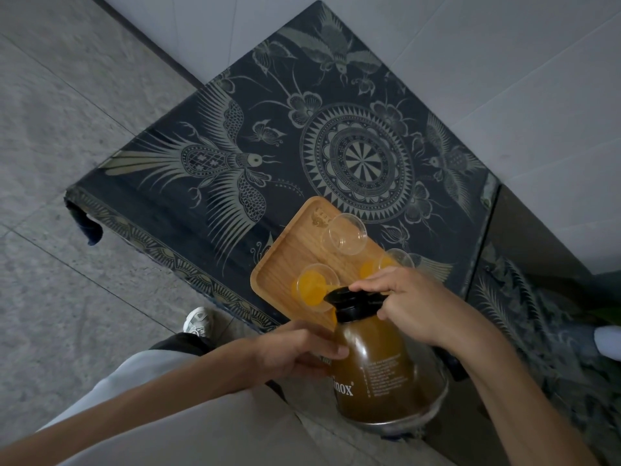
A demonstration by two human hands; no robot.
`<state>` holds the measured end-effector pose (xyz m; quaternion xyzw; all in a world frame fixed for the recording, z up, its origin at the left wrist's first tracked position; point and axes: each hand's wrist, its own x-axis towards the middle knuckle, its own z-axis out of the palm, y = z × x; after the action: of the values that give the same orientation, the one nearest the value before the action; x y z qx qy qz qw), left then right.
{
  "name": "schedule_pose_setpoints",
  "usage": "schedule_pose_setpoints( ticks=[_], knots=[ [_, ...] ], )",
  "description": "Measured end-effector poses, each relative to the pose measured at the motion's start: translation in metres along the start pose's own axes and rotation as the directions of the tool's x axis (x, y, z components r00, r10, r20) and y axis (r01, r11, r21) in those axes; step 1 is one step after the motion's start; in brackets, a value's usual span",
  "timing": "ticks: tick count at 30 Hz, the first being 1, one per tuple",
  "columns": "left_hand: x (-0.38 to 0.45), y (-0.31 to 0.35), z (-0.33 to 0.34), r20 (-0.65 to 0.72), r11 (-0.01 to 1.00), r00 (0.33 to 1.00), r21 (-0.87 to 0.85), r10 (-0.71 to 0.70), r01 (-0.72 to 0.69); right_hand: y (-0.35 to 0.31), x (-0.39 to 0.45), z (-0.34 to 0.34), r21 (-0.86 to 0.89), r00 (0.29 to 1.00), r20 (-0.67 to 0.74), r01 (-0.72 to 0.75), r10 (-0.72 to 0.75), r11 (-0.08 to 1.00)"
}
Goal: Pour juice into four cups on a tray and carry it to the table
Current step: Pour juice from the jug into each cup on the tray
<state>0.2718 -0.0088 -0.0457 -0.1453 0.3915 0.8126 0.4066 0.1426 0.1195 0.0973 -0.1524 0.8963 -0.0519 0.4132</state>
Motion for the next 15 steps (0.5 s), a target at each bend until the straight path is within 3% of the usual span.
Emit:
schedule_pose_setpoints(
  ticks=[15],
  knots=[
    [-0.021, 0.02, 0.016, -0.089, 0.981, 0.994, 0.188, 0.069, -0.052, 0.007, -0.035, -0.01, 0.093, 0.993, -0.1, 0.072, -0.063, 0.993]
  ],
)
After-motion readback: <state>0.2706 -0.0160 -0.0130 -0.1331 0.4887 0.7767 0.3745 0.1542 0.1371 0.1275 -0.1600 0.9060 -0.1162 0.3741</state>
